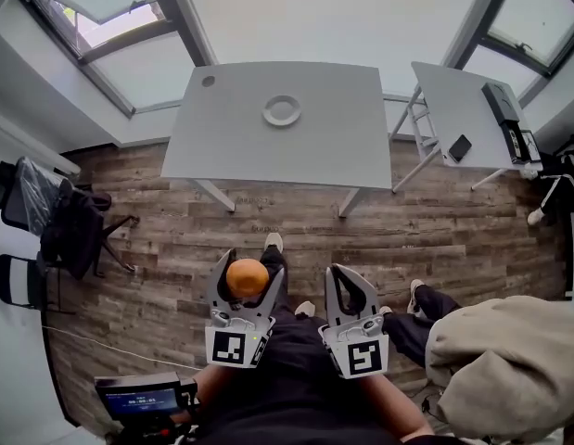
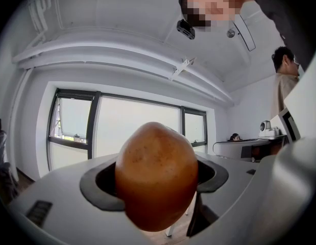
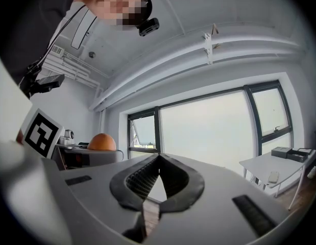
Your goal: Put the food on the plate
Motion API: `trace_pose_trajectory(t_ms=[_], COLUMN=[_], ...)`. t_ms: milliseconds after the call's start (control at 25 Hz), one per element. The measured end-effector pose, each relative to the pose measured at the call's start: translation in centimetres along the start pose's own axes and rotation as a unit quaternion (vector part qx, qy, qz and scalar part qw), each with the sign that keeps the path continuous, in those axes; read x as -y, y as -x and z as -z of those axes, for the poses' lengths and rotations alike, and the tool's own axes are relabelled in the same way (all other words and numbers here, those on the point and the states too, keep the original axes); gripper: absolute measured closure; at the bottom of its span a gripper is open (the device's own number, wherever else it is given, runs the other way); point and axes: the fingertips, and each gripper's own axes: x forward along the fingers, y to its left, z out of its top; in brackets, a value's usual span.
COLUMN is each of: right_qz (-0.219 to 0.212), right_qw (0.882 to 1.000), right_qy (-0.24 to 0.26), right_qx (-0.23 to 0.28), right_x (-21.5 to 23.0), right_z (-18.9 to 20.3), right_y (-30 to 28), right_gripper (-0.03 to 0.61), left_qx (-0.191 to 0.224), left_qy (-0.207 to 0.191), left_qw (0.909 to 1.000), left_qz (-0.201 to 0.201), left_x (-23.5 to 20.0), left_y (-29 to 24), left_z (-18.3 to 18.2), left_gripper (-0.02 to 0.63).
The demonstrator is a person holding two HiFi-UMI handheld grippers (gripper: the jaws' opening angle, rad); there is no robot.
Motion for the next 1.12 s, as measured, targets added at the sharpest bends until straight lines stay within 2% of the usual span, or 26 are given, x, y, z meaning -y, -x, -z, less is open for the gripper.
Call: trace_pose_trajectory(t_ms=[200, 360, 640, 840, 1120], right_qz=[0.011, 0.016, -0.001, 0.017, 0.011], right_qw=[1.000, 1.000, 1.000, 0.999, 0.999], right_qy=[0.001, -0.003, -0.008, 0.000, 0.007], right_qx=[-0.002, -0.008, 0.016, -0.039, -0.041], right_x=[1.2, 2.2, 2.9, 4.2, 4.6], right_z=[0.3, 1.0, -0.1, 0.8, 0.5], right_y=[-2.1, -5.5, -15.8, -22.4, -31.6], right_gripper=[0.572, 0.572, 0.572, 0.572, 0.572], left_qx=[0.009, 0.010, 0.010, 0.006, -0.007], left_qy=[0.005, 0.008, 0.010, 0.017, 0.028], left_qw=[0.9998, 0.9997, 0.9993, 0.9991, 0.9975], left_qz=[0.020, 0.021, 0.033, 0.037, 0.064], left_x=[-0.8, -2.7, -8.6, -12.8, -18.5], left_y=[-3.1, -5.9, -12.8, -17.7, -23.4], left_z=[-0.1, 0.7, -0.5, -1.5, -1.5], left_gripper=[0.262, 0.262, 0.262, 0.262, 0.262])
